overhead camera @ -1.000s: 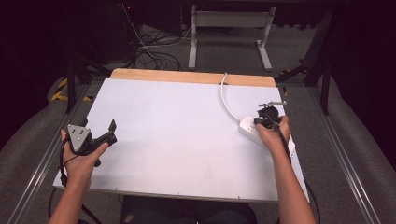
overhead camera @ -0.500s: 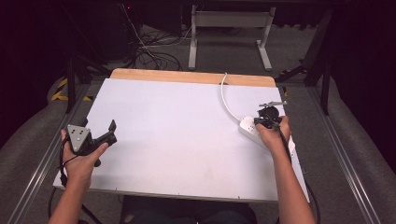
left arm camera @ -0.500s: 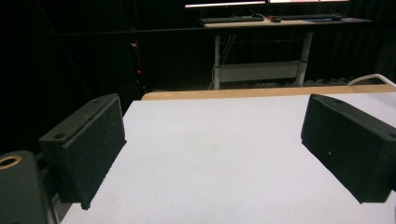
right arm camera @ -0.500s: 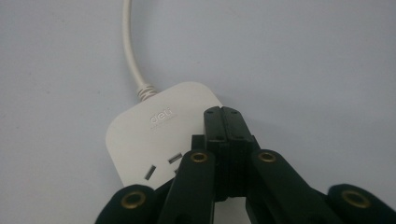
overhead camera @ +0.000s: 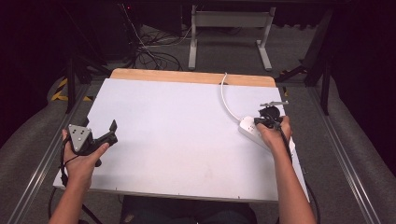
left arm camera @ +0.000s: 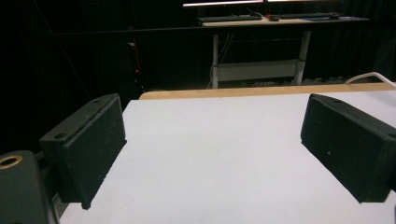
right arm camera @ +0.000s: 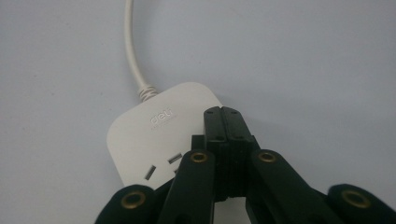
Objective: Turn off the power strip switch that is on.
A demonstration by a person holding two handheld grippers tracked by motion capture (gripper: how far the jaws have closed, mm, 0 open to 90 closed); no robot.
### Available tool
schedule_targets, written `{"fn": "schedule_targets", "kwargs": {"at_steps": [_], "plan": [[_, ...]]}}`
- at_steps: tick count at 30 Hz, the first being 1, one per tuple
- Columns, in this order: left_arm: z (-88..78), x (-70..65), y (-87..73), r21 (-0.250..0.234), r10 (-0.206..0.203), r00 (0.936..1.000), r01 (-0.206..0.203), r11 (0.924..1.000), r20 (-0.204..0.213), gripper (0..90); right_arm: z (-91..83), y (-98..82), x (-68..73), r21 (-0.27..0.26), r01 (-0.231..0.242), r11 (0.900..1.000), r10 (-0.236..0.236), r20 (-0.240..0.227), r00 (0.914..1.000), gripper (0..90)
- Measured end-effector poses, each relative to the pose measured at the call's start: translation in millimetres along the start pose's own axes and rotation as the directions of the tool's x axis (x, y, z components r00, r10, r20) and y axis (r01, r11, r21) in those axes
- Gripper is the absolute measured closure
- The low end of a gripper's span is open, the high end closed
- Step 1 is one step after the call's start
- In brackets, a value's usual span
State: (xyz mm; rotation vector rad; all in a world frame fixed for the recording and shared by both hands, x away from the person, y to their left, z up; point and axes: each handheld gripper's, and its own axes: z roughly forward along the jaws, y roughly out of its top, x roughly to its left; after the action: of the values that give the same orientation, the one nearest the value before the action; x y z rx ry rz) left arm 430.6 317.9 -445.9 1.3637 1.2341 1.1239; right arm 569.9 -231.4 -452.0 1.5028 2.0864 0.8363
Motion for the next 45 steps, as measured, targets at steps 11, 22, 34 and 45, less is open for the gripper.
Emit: {"fn": "schedule_targets", "kwargs": {"at_steps": [11, 22, 34, 45], "plan": [[-0.1, -1.7, 0.0, 0.0, -0.001, 1.0, 0.001, 1.0, 0.006, 7.3, -0.2, 0.2, 1.2, 0.003, 0.003, 1.0, -0.004, 0.007, 1.0, 90.0], [-0.9, -2.3, 0.5, -0.004, -0.006, 0.9999, 0.006, 1.0, 0.01, 7.4, -3.1, 0.5, 1.6, -0.005, 0.018, 1.0, -0.018, 0.016, 0.9997, 90.0], [-0.1, 0.1, 0.8, -0.004, -0.022, 0.9998, 0.022, 0.9997, 0.003, 7.4, -10.0, -4.5, -4.6, -0.027, -0.02, 0.999, 0.02, -0.01, 0.9997, 90.0], [-0.3, -0.8, 2.2, -0.012, -0.021, 0.9997, 0.021, 0.9997, 0.015, 7.4, -54.2, -16.1, 2.5, -0.181, -0.033, 0.983, 0.011, -0.121, 0.9926, 90.0]]}}
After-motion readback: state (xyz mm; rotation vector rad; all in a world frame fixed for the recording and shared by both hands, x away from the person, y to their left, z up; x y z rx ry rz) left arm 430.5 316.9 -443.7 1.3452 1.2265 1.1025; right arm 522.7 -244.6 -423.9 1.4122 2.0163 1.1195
